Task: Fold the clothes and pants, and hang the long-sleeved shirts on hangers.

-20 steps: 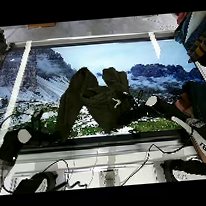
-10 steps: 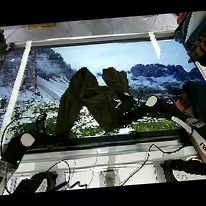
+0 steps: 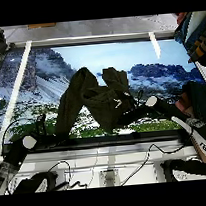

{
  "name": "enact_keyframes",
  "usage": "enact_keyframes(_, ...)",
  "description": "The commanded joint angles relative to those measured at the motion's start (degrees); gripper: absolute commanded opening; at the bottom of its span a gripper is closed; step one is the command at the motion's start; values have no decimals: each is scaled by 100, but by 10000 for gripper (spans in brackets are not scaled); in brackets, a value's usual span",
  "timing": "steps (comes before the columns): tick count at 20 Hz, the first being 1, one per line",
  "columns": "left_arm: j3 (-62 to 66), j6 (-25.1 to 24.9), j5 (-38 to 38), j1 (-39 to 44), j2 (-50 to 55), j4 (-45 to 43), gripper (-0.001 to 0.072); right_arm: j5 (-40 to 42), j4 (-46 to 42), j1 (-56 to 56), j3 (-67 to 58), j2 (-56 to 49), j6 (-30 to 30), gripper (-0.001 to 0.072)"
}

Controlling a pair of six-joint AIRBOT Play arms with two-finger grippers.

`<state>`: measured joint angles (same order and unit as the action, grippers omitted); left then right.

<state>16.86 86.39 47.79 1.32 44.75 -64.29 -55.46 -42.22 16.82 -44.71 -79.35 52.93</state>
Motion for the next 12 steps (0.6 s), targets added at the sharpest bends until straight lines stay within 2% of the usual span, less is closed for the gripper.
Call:
enact_keyframes(1, -133, -2, -249, 0, 4, 203, 485, -4, 2, 0, -7, 4, 4, 36)
enact_keyframes(4, -179, 0, -472, 0, 2, 229, 472, -4, 2, 0, -7, 7, 7, 36)
enact_keyframes(6, -179, -2, -756, 0, 2, 358, 252, -2, 4, 2, -7, 7, 7, 36)
enact_keyframes(9, -168, -9, -1172, 0, -4, 568, 24, -9, 35, 0, -26, 9, 28, 36)
enact_keyframes(12, 55, -9, -1755, -11, -9, 621, 22, 68, 7, -20, -389, 13, 142, 35)
